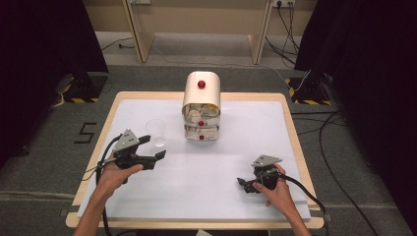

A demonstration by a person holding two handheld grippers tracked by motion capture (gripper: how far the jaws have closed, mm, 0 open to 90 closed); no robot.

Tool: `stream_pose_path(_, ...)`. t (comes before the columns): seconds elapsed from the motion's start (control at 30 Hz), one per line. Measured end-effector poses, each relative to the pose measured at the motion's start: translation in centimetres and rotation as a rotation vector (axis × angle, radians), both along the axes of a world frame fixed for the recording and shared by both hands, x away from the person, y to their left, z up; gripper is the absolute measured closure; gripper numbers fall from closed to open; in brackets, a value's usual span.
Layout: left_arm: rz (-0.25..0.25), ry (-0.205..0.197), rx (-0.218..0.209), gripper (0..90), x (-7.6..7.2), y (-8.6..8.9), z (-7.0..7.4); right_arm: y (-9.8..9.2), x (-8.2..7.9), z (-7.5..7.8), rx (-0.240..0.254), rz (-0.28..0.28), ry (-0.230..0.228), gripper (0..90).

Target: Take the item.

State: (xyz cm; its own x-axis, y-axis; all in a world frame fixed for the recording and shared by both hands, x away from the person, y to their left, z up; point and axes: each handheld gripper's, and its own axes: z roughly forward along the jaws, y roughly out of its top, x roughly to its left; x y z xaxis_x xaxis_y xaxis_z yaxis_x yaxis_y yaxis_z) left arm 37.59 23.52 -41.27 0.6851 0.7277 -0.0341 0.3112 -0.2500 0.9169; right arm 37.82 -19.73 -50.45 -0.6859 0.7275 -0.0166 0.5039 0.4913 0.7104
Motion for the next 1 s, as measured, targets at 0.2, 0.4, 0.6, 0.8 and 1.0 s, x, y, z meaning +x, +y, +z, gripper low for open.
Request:
stream_pose_path(0.2, -0.055, -0.016, 0.008, 19.7, 1.2, -2.0, 1.4, 0.0, 0.0, 0.0, 0.0, 0.001, 0.002, 6.0)
stream_pose_path(0.4, -0.091, -0.03, 0.03, 22.3, 2.8, -4.4, 2.5, 0.0, 0.0, 0.0, 0.0, 0.001, 0.002, 6.0)
stream_pose_path(0.6, -0.113, -0.053, 0.056, 24.8, 3.7, -6.5, 3.0, 0.0, 0.0, 0.0, 0.0, 0.001, 0.002, 5.9)
stream_pose_path(0.8, -0.131, -0.09, 0.089, 26.2, 4.9, -8.5, 4.0, 0.0, 0.0, 0.0, -0.001, 0.001, 0.001, 5.9)
stream_pose_path(1.0, -0.142, -0.078, 0.094, 26.3, 6.4, -9.8, 4.9, 0.0, 0.0, 0.0, 0.0, 0.003, 0.0, 5.9)
